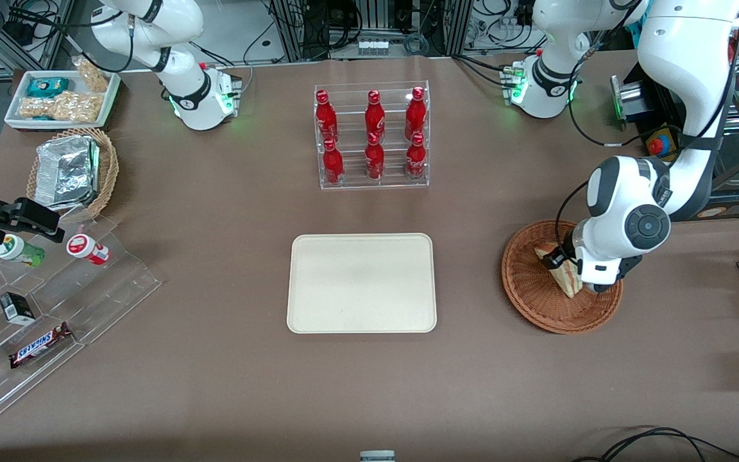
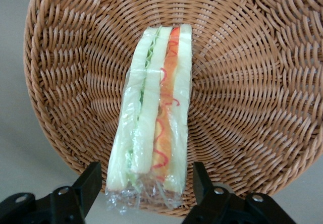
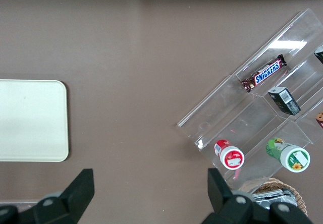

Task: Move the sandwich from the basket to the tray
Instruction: 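Close the left gripper on the wrapped sandwich's plastic end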

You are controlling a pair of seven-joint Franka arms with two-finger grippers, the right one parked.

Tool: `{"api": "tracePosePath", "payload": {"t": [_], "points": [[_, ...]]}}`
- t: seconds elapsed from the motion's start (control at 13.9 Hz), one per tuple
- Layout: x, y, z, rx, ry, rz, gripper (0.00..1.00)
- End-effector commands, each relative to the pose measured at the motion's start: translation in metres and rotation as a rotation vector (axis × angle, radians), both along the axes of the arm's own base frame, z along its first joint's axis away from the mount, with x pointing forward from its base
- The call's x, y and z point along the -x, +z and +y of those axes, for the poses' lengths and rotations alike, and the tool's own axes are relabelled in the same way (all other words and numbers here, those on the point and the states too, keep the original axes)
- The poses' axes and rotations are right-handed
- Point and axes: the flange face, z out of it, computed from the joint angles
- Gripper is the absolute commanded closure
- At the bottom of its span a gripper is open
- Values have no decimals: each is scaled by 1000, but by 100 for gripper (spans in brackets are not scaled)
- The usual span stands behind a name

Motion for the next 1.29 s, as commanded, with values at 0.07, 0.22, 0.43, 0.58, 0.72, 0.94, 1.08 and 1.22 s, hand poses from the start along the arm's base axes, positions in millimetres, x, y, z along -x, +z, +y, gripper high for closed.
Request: {"api": "tracePosePath", "payload": {"t": [0.07,0.22,0.43,0.58,0.72,0.94,1.08,1.22], "points": [[0,-2,-2,-17,-3,-10,31],[0,-3,-1,-17,-3,-8,31],[0,-4,0,-26,-14,-7,31],[0,-11,1,-39,-28,2,32],[0,-12,2,-45,-28,4,45],[0,-11,2,-47,-18,2,75],[-2,-9,2,-56,25,-6,85],[-3,-7,2,-56,25,-10,86]]}}
